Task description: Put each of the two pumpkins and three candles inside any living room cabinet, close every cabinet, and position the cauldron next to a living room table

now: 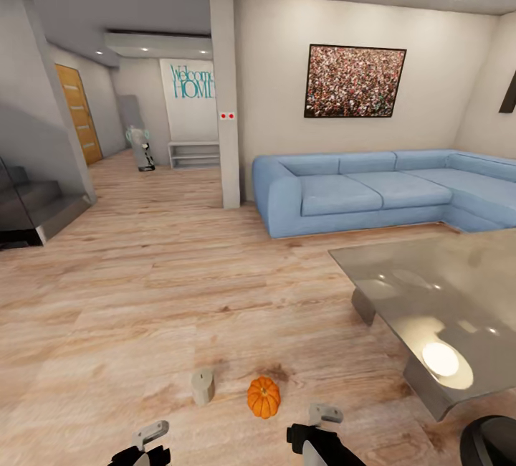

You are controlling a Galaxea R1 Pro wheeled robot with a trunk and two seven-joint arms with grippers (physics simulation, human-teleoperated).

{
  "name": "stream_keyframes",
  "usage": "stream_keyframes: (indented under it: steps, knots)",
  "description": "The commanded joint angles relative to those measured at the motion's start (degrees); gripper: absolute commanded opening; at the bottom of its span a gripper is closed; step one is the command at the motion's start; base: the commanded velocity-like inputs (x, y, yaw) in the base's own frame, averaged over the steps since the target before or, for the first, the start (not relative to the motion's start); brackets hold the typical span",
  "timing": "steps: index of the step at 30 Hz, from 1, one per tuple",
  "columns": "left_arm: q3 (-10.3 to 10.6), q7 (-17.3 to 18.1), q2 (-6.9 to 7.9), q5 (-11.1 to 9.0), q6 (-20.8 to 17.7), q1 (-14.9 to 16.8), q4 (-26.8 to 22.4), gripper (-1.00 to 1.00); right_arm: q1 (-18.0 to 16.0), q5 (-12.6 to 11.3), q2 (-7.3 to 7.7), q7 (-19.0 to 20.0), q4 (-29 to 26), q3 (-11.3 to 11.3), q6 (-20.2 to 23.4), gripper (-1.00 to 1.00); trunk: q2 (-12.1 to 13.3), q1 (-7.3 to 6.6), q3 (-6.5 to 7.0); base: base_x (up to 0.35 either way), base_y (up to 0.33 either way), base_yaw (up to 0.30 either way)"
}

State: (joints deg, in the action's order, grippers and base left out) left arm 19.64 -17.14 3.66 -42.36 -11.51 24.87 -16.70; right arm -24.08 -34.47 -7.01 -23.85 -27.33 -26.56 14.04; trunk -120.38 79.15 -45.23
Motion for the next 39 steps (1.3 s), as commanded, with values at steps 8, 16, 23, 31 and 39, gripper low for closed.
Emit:
stream_keyframes:
  steps: [8, 16, 23, 31, 39]
  knots:
    - [0.03, 0.0, 0.08, 0.0, 0.0, 0.0, 0.0, 1.0, 0.0, -0.04, -0.09, -0.05, 0.0, -0.06, 0.14, 1.0, 0.0, 0.0, 0.0, 0.223, 0.128, 0.089]
    - [0.04, 0.0, 0.11, 0.0, 0.0, 0.0, 0.0, 1.0, 0.0, -0.08, -0.08, 0.0, 0.0, -0.04, 0.26, 1.0, 0.0, 0.0, 0.0, 0.089, 0.01, 0.258]
    - [-1.02, 4.9, 1.83, -0.08, -4.3, 0.2, -0.56, 1.0, 0.02, -0.57, 0.18, 0.16, -0.27, 0.41, 0.69, 1.0, 0.0, 0.0, 0.0, 0.099, 0.0, 0.05]
    - [-12.27, 7.96, 6.32, -0.1, -31.02, 3.13, -18.82, 1.0, -5.07, -3.12, 0.67, 0.19, -2.46, 8.61, 15.55, 1.0, 0.0, 0.0, 0.0, 0.007, 0.0, 0.003]
    - [-19.69, 8.19, 7.28, 0.55, -36.34, 3.33, -22.76, 1.0, -8.49, -3.59, 1.03, 0.21, -3.04, 17.88, 18.93, 1.0, -2.41, 1.32, -1.08, 0.0, 0.0, 0.0]
